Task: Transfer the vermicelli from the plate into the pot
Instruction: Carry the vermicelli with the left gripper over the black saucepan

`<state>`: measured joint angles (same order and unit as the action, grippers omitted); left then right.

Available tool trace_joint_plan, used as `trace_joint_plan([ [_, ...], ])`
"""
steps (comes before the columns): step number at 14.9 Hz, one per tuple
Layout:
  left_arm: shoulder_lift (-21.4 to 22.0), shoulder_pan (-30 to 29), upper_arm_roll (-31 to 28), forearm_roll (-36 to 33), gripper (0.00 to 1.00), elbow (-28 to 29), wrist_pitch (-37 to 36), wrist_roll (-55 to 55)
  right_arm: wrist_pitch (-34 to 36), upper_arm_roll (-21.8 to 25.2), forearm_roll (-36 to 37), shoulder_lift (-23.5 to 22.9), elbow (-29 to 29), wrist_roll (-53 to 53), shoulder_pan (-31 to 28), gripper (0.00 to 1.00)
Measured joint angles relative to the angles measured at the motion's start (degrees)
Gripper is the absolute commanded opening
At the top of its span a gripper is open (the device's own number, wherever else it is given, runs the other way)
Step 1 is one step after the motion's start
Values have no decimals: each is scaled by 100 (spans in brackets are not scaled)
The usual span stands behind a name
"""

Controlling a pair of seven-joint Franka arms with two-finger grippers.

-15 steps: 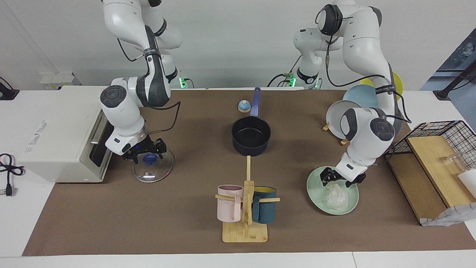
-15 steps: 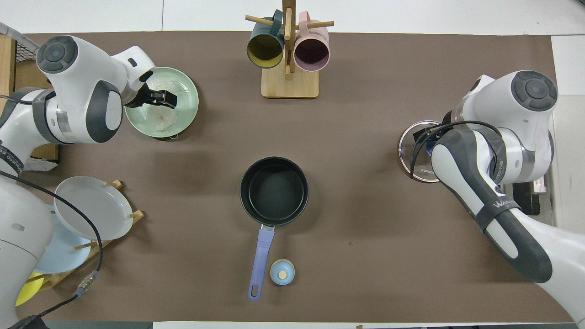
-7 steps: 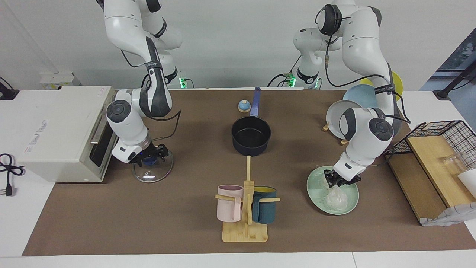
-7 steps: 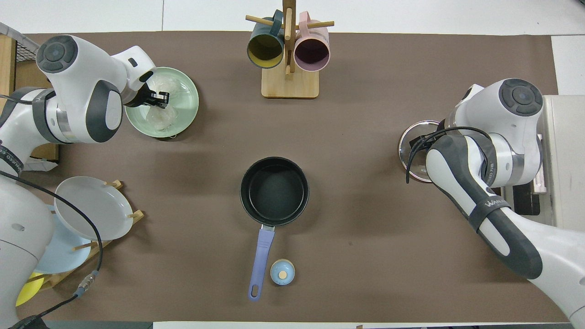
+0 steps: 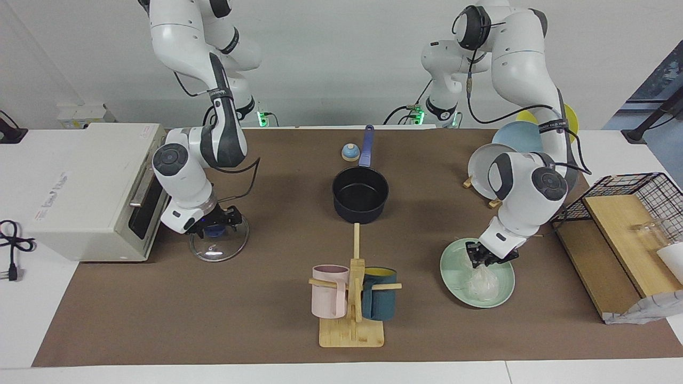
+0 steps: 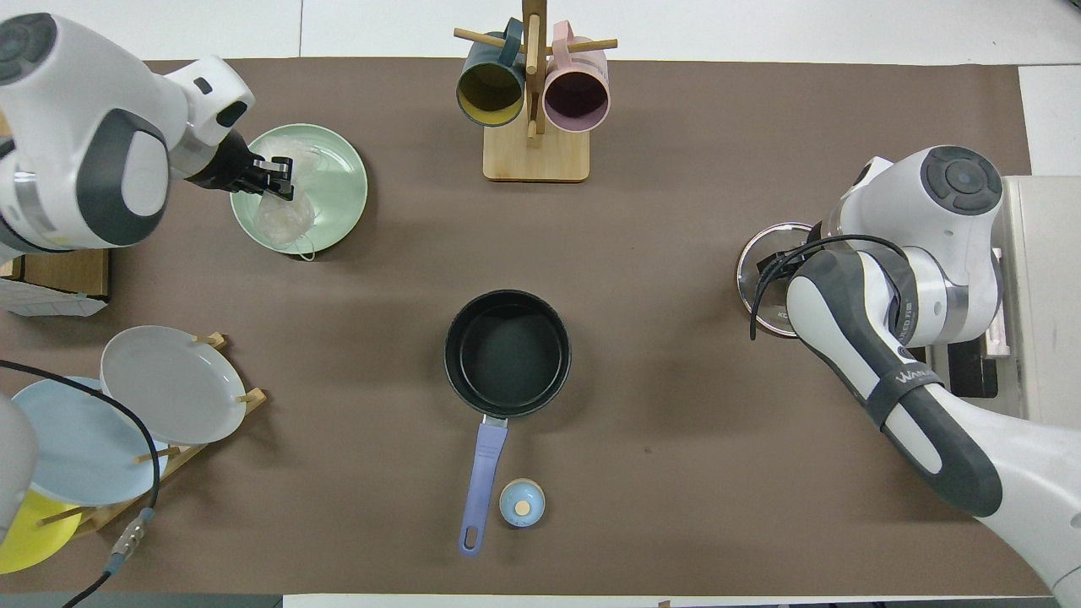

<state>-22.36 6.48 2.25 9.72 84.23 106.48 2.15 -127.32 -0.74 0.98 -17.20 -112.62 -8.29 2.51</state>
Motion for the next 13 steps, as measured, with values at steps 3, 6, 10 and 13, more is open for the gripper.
trace_joint_plan([
  [3,730,146,111,206,0,-126,-896,1036,16,1,3,4,-1,-79,1,73],
  [6,1242,678,161,351,0,-20,-1504,1791,17,3,3,17,-1,-140,2,66],
  [10,1638,1695,190,439,0,818,-1097,2780,56,0,5,24,10,-146,15,53],
  [13,1928,2387,200,525,0,1871,-115,3233,308,-14,5,26,157,-150,116,48],
])
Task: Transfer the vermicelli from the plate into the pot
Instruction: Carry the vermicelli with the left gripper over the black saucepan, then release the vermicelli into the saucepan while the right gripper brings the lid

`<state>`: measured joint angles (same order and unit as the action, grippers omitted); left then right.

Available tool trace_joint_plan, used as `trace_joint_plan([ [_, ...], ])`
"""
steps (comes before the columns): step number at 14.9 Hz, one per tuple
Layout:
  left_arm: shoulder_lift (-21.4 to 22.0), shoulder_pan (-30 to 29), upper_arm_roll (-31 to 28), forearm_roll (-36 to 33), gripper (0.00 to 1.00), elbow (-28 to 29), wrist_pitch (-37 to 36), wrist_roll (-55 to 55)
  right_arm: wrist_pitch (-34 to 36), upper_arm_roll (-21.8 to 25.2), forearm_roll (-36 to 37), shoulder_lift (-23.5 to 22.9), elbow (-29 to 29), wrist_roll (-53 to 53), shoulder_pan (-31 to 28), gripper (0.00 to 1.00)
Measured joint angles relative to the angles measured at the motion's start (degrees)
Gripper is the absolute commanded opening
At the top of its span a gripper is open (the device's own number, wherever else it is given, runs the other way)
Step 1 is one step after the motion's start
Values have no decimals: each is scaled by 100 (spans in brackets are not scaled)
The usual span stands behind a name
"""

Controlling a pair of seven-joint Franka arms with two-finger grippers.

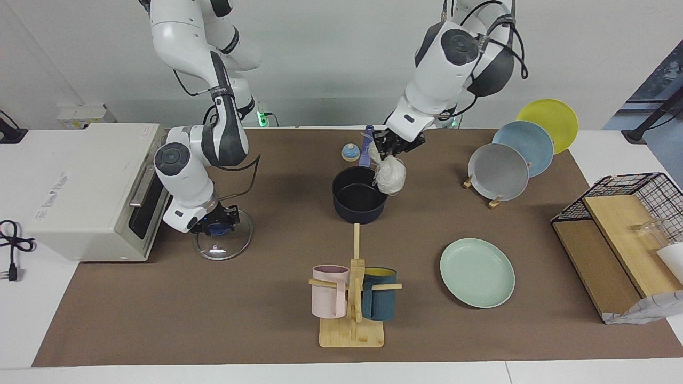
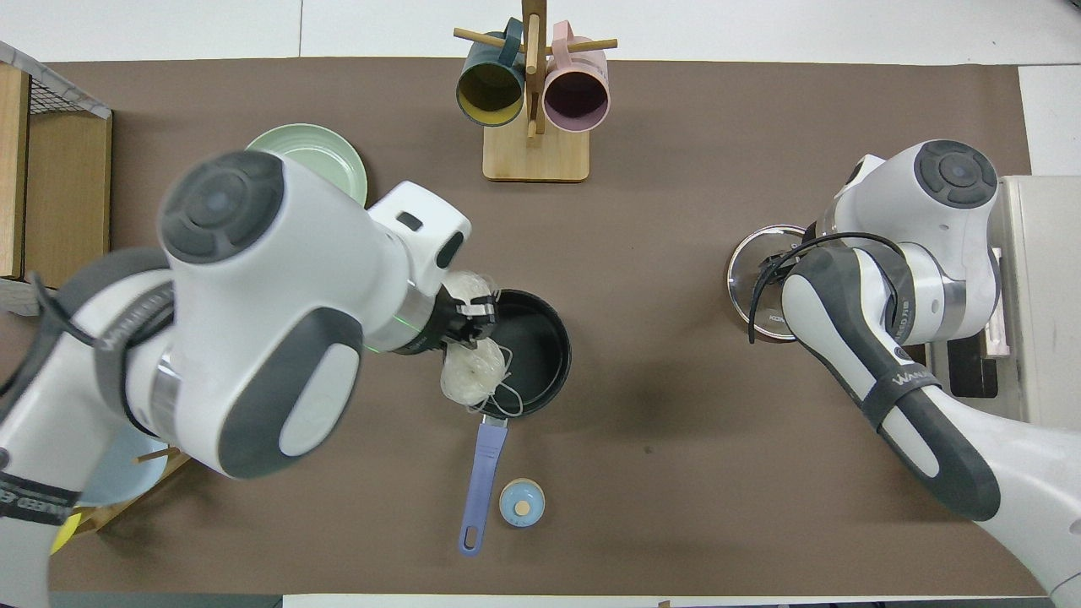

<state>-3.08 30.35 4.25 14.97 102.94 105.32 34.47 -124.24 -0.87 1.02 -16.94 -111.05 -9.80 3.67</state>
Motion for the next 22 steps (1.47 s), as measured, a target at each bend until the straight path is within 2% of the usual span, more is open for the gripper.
trace_joint_plan([
  [4,38,525,-5,3,0,1076,1237,158,469,-6,-1,12,484,21,174,48],
  [6,-45,642,-8,4,0,1462,1819,158,750,-8,-3,27,838,228,324,37],
  [8,-202,693,-11,4,0,1649,2182,158,1040,-13,-5,41,1142,625,599,23],
  [9,-281,693,-19,4,0,1664,2274,156,1234,-15,-8,42,1302,841,744,19],
  [13,-513,690,-70,4,0,1666,2597,86,2034,-19,-24,36,1944,1250,985,19],
  [15,-574,675,-96,4,100,1663,2643,-150,2156,-19,-39,35,2087,1421,1114,19],
  [18,-568,508,-163,4,100,1558,2502,-571,2163,-24,-39,9,2105,1769,1349,19],
  [20,-480,120,-196,4,100,1070,1634,-925,2164,-27,-41,-11,2111,1997,1428,19],
  [22,-322,-431,-226,3,100,341,518,-1305,2165,-33,-52,-15,2164,2393,1591,19],
])
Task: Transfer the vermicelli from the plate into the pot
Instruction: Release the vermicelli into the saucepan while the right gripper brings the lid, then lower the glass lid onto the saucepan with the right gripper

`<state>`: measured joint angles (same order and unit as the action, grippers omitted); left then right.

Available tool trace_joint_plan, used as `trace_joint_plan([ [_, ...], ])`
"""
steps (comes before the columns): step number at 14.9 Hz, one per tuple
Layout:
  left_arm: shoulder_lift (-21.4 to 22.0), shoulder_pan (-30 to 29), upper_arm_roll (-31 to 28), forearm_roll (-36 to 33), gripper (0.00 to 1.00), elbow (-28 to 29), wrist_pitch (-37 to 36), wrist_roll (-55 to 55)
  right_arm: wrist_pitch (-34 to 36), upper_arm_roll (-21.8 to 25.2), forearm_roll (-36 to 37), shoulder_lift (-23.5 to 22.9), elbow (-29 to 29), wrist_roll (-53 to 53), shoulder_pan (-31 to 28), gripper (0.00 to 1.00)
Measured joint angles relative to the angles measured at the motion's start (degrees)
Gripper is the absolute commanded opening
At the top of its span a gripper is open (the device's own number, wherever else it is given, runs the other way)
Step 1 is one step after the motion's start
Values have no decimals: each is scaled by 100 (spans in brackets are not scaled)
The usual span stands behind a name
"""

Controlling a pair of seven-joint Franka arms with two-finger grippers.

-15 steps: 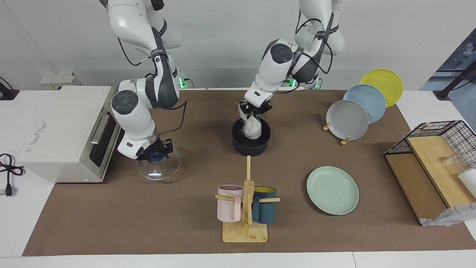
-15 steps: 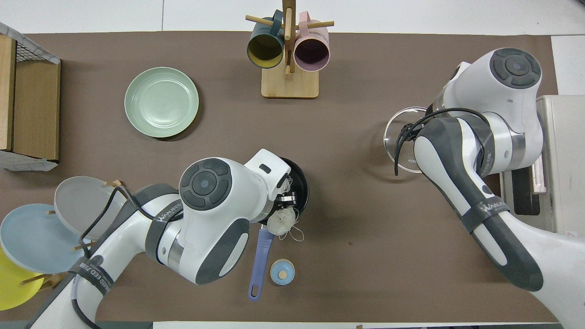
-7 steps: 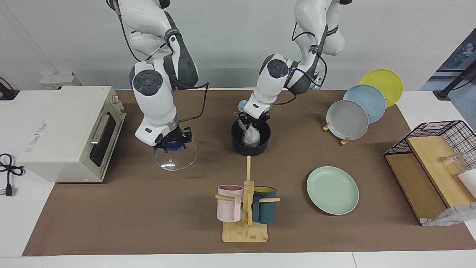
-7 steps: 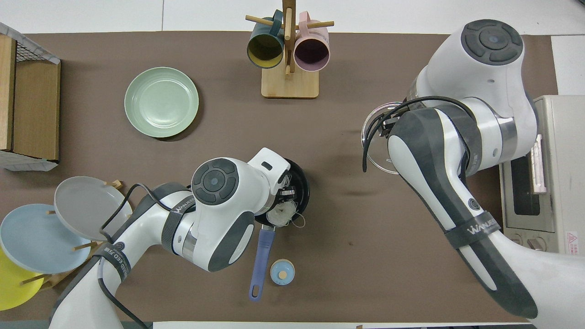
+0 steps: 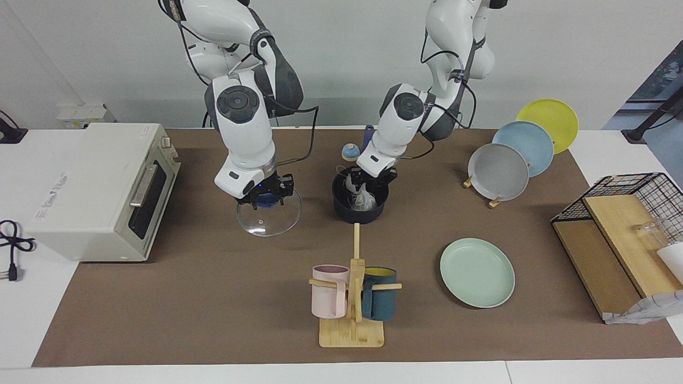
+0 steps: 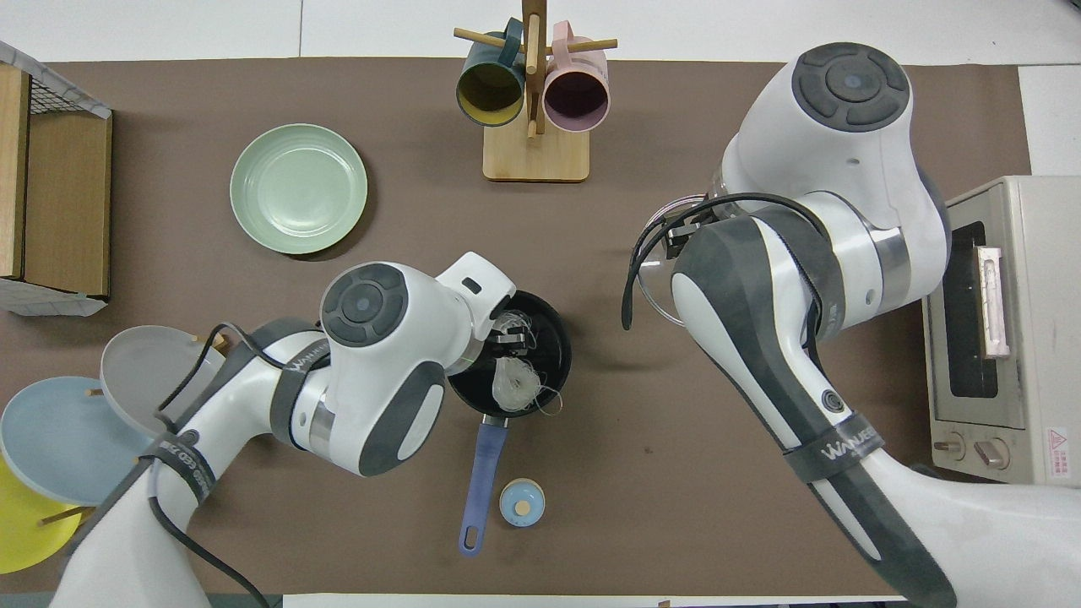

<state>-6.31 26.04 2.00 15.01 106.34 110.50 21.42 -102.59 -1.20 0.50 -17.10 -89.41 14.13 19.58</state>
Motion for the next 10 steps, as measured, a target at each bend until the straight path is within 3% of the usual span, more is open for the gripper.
trace_joint_plan([
  [3,404,-814,-33,-114,100,-622,-915,-515,-2,-42,-14,-12,115,1173,655,20],
  [6,775,-1262,-44,-609,100,-646,-1260,-931,-289,-57,33,-125,144,2286,1614,20],
  [10,987,-1799,-59,-877,100,-645,-1587,-1682,-752,-51,369,-522,158,2790,2137,20],
])
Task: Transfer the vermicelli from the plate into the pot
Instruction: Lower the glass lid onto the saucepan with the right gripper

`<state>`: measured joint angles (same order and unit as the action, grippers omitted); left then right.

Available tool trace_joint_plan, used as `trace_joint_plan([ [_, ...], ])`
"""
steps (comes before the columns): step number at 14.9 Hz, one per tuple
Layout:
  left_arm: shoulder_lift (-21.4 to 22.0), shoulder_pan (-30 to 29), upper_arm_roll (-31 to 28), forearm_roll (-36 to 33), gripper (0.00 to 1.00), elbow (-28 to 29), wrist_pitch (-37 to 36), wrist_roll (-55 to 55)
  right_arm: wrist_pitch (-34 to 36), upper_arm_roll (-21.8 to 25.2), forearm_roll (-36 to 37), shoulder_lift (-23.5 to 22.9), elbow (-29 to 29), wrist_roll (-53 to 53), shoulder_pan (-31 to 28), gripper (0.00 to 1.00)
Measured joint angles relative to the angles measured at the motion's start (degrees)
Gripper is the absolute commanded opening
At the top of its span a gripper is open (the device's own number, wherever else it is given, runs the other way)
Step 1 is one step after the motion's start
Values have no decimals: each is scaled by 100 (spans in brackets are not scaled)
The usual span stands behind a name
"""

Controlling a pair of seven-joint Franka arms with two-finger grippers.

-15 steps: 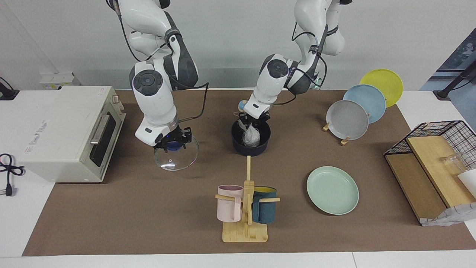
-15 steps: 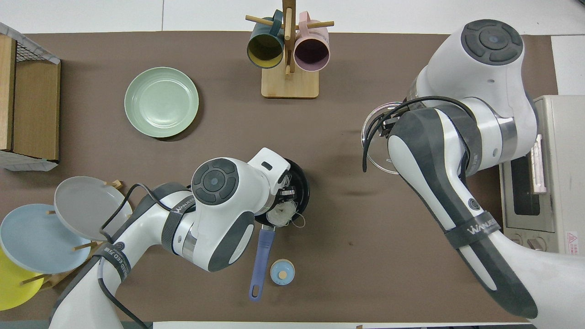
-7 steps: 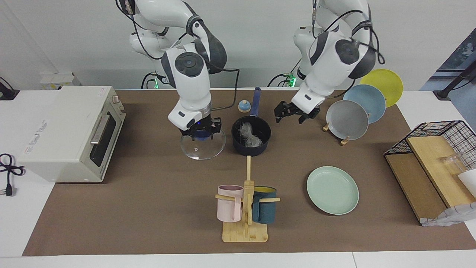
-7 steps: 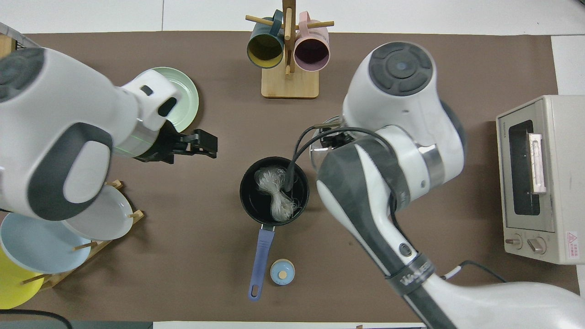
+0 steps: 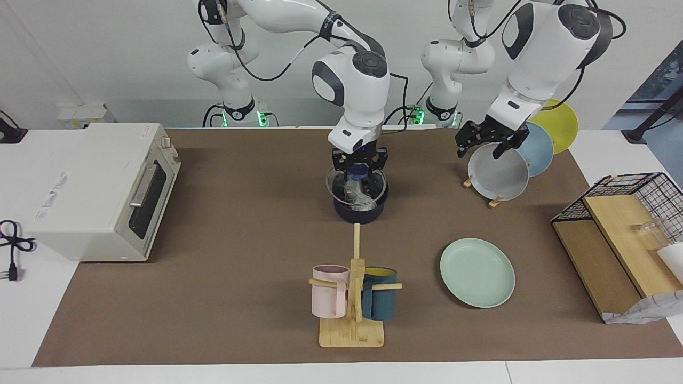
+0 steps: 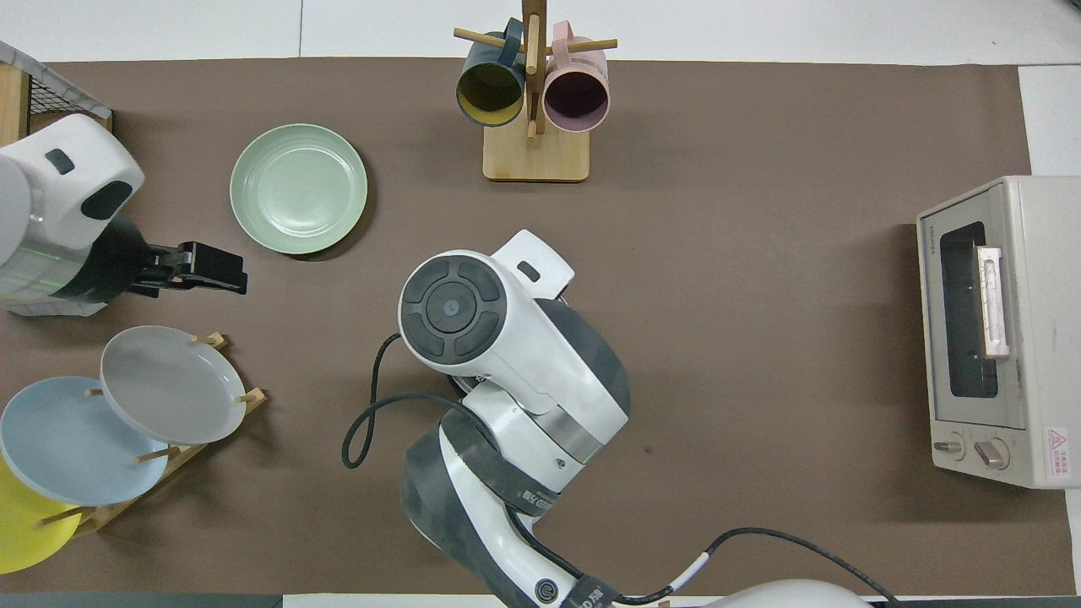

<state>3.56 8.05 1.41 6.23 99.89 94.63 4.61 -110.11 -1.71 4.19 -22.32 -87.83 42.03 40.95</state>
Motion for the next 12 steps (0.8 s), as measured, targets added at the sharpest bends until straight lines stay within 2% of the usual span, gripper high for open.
trace_joint_plan([
  [3,40,-254,-7,-102,100,4,-60,-220,-74,23,33,-159,24,55,14,20],
  [7,40,-257,6,-275,100,-100,-73,-220,-68,71,-201,-160,68,74,-35,20],
  [12,-100,-256,12,-490,100,-771,-579,-220,-8,74,-553,-168,49,178,-137,23],
])
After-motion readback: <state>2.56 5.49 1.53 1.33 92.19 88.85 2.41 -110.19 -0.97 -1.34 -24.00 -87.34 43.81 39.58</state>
